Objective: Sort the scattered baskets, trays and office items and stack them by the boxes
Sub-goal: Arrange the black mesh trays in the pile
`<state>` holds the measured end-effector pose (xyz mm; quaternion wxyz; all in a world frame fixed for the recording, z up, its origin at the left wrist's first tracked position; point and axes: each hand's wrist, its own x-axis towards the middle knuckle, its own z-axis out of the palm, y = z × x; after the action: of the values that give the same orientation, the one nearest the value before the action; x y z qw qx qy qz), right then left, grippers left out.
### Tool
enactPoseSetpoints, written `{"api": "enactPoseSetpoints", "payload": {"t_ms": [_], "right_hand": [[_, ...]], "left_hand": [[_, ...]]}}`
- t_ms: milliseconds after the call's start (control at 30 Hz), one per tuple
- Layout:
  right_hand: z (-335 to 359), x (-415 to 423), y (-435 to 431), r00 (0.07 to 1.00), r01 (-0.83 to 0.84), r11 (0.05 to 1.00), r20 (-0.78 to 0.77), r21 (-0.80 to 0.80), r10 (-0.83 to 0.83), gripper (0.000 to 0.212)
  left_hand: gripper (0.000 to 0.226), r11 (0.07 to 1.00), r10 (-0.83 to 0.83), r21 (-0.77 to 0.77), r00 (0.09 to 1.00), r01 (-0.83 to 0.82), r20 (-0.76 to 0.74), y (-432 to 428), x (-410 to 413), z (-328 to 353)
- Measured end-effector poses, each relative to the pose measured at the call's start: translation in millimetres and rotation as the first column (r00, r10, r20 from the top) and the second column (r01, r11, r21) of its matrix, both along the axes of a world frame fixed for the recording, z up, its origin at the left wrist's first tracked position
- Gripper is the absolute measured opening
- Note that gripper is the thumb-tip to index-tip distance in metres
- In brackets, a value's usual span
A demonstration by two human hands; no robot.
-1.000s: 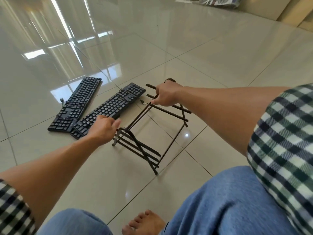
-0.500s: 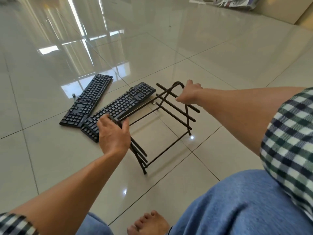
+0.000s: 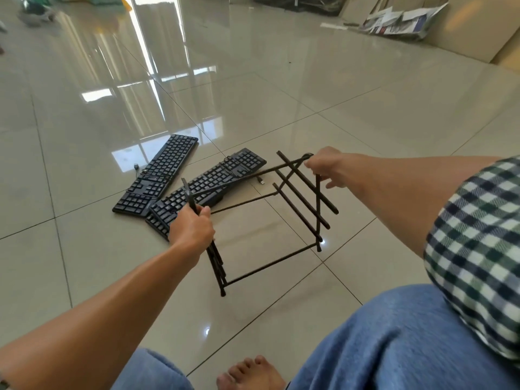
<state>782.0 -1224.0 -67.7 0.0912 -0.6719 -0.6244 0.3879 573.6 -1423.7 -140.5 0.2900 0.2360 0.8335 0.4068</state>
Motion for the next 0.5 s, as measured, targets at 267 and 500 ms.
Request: {"api": "enactPoseSetpoints", "payload": {"t_ms": [267, 500], "right_hand": [[50.7, -60.7, -31.9, 0.977, 0.211, 0.905, -0.119, 0.370, -0.180, 0.029], [81.2, -203.1, -96.6, 0.982, -0.079, 0.931, -0.131, 0.357, 0.134, 0.029]], "left_hand": [[0.032, 0.984, 0.088, 0.164, 0.989, -0.068, -0.120, -10.7, -64.6, 92.4], [0.024, 0.934, 0.346, 0.168, 0.917, -0.316, -0.197, -101.0, -187.8, 132.2]]}}
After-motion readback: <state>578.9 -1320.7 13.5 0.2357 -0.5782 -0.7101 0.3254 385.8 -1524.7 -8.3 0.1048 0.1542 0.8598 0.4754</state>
